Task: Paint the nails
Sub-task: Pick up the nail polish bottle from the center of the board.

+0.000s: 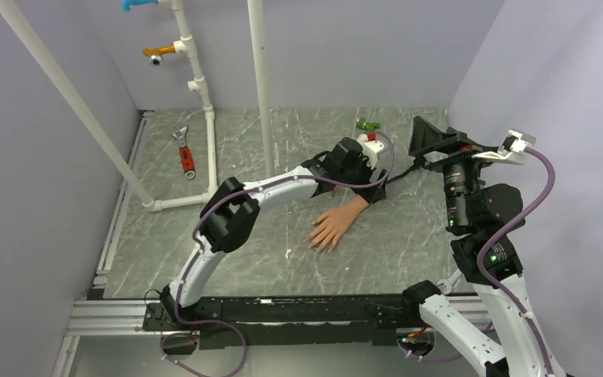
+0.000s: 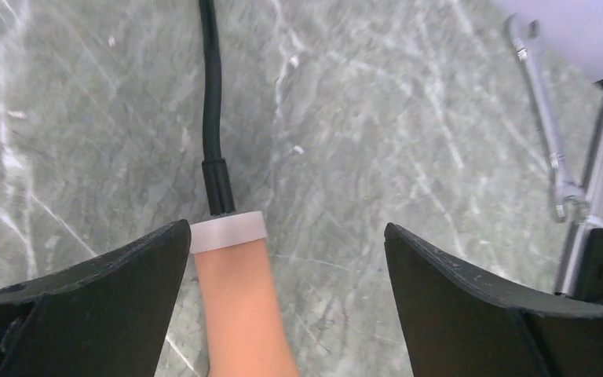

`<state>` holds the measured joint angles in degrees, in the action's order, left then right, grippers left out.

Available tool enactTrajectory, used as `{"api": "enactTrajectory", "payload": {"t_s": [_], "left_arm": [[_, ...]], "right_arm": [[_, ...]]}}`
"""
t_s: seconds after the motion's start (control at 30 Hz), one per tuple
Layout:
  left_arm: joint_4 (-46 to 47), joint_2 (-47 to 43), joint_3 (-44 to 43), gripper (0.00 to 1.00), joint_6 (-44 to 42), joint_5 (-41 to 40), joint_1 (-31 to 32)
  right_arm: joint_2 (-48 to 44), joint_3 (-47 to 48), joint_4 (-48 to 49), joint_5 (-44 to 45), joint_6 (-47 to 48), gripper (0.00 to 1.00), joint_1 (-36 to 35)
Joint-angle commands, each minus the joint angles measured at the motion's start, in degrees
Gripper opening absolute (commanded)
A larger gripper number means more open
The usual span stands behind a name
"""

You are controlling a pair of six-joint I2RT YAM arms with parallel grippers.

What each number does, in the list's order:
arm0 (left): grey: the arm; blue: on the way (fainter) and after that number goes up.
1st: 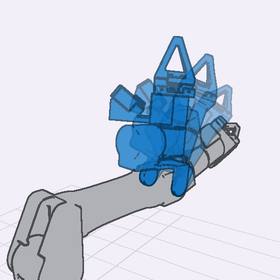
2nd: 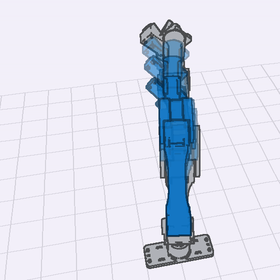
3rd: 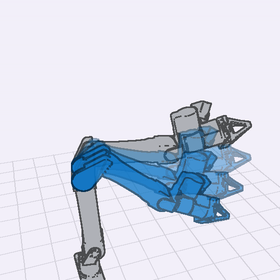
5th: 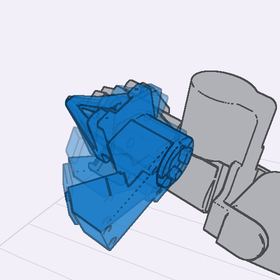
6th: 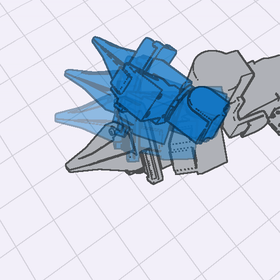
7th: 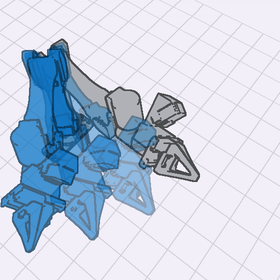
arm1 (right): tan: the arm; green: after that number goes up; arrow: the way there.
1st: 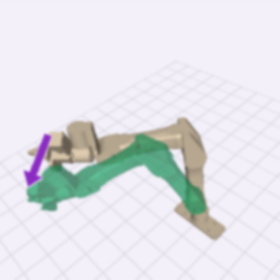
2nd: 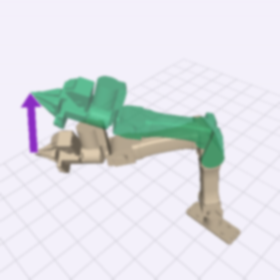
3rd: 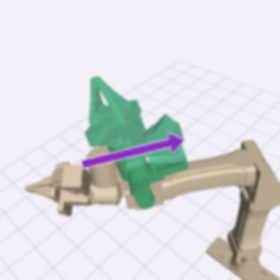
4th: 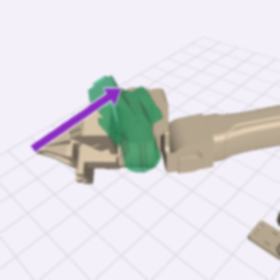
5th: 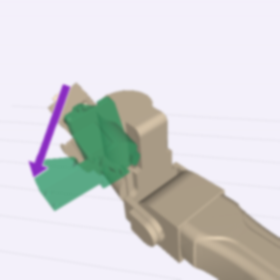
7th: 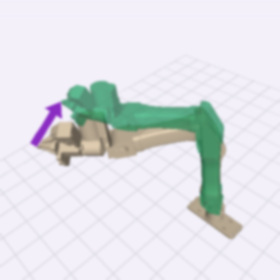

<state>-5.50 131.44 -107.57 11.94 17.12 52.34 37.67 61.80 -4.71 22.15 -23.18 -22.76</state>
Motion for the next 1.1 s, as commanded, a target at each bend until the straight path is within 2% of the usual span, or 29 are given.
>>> {"api": "enactTrajectory", "payload": {"t_s": [0.0, 0.2, 0.37, 0.47, 0.63, 0.77, 0.93, 1.07], "left_arm": [[4.9, -11.3, 1.7, 0.99, -0.6, 0.6, 0.4], [-1.2, -19.6, 5.0, 0.99, -7.7, -4.3, 0.1], [-0.3, -29.4, 14.5, 0.99, -10.7, -10.3, -1.4], [0.2, -36.2, 21.0, 0.99, -13.5, -13.4, -2.2], [-10.0, -42.3, 21.8, 0.99, -13.6, -14.4, -4.3], [-12.4, -48.1, 25.5, 0.99, -15.6, -16.9, -5.8], [-18.3, -51.2, 25.2, 0.99, -16.4, -18.0, -8.8], [-18.1, -54.5, 28.0, 1.0, -18.5, -22.2, -11.0]], "right_arm": [[0.6, 1.1, 2.3, -0.4, -0.5, 1.0, -0.2], [3.0, 5.3, -1.0, -0.1, 0.3, 1.0, -0.2], [2.2, 4.8, -0.8, -0.6, 1.8, 1.0, -0.2], [3.7, 4.5, -3.2, 2.7, 2.8, 1.0, -0.2], [6.7, 0.7, -3.8, 6.4, 4.9, 1.0, -0.1], [9.3, -3.1, -2.2, 4.7, 5.0, 1.0, -0.2], [12.6, -6.1, -1.4, 0.8, 4.6, 1.0, -0.1], [16.3, -7.9, -2.7, -3.4, 4.2, 0.99, 0.1]]}}
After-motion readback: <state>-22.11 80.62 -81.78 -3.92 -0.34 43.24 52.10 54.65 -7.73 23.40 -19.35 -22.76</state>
